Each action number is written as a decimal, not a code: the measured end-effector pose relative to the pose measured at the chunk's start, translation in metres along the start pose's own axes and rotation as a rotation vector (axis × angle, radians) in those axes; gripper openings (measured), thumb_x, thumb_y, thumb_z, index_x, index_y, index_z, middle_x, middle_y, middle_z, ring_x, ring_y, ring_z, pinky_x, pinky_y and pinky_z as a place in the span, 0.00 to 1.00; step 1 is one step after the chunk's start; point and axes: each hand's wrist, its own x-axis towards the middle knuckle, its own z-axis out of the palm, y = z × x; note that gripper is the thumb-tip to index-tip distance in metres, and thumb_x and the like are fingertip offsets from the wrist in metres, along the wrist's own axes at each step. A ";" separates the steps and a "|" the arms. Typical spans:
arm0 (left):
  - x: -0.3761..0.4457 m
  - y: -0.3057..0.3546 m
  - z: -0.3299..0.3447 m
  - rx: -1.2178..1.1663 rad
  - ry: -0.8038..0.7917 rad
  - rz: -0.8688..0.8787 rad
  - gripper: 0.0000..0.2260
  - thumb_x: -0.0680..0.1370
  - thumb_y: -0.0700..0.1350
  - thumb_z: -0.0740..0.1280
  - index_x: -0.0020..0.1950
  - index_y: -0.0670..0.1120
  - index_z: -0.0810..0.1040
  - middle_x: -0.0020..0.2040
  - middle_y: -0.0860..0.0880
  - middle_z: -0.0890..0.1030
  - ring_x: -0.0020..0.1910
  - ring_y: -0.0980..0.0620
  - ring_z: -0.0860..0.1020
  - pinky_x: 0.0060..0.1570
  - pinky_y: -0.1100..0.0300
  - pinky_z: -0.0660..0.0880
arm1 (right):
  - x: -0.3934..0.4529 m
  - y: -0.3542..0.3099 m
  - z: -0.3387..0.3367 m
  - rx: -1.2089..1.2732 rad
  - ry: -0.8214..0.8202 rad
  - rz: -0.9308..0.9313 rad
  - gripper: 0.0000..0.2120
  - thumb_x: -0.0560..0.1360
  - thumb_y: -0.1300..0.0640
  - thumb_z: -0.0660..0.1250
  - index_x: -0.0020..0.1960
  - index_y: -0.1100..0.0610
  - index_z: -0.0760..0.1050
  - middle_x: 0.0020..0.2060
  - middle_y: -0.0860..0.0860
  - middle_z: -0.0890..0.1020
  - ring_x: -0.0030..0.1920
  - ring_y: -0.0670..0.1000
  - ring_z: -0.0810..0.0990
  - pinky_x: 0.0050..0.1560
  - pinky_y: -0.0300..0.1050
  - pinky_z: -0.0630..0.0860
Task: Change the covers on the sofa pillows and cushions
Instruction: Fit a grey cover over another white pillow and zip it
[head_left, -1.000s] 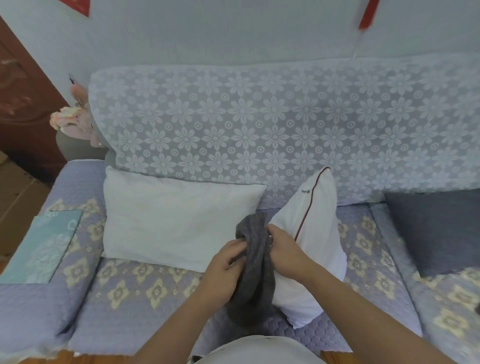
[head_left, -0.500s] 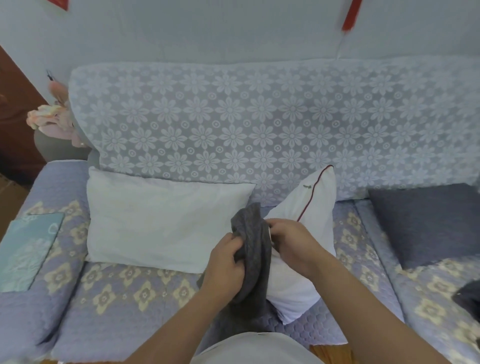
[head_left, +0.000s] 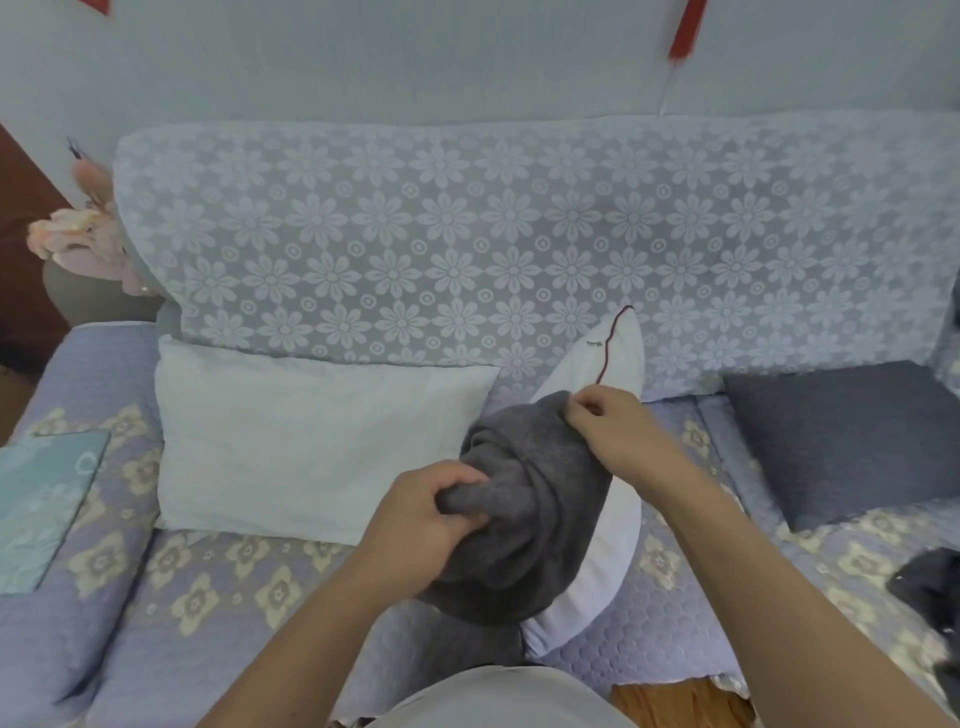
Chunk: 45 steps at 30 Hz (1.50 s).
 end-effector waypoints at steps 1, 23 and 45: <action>-0.002 0.007 0.002 0.045 -0.065 0.049 0.13 0.73 0.36 0.75 0.45 0.56 0.84 0.43 0.58 0.84 0.46 0.59 0.82 0.48 0.66 0.75 | 0.006 -0.003 -0.001 0.007 -0.091 0.013 0.13 0.81 0.51 0.64 0.43 0.56 0.80 0.39 0.49 0.81 0.39 0.47 0.76 0.38 0.41 0.67; 0.014 -0.032 -0.090 0.050 0.271 0.082 0.16 0.76 0.32 0.67 0.44 0.55 0.80 0.44 0.52 0.80 0.44 0.50 0.79 0.48 0.52 0.76 | 0.055 0.058 -0.022 0.695 -0.112 0.081 0.15 0.81 0.54 0.65 0.58 0.65 0.81 0.58 0.57 0.83 0.61 0.55 0.80 0.64 0.49 0.73; -0.001 -0.094 -0.114 -0.183 0.711 -0.285 0.16 0.77 0.32 0.65 0.43 0.54 0.80 0.41 0.47 0.81 0.41 0.47 0.76 0.39 0.52 0.73 | 0.024 0.031 0.053 0.793 -0.596 0.333 0.20 0.84 0.47 0.57 0.68 0.57 0.77 0.64 0.55 0.81 0.66 0.56 0.79 0.65 0.53 0.74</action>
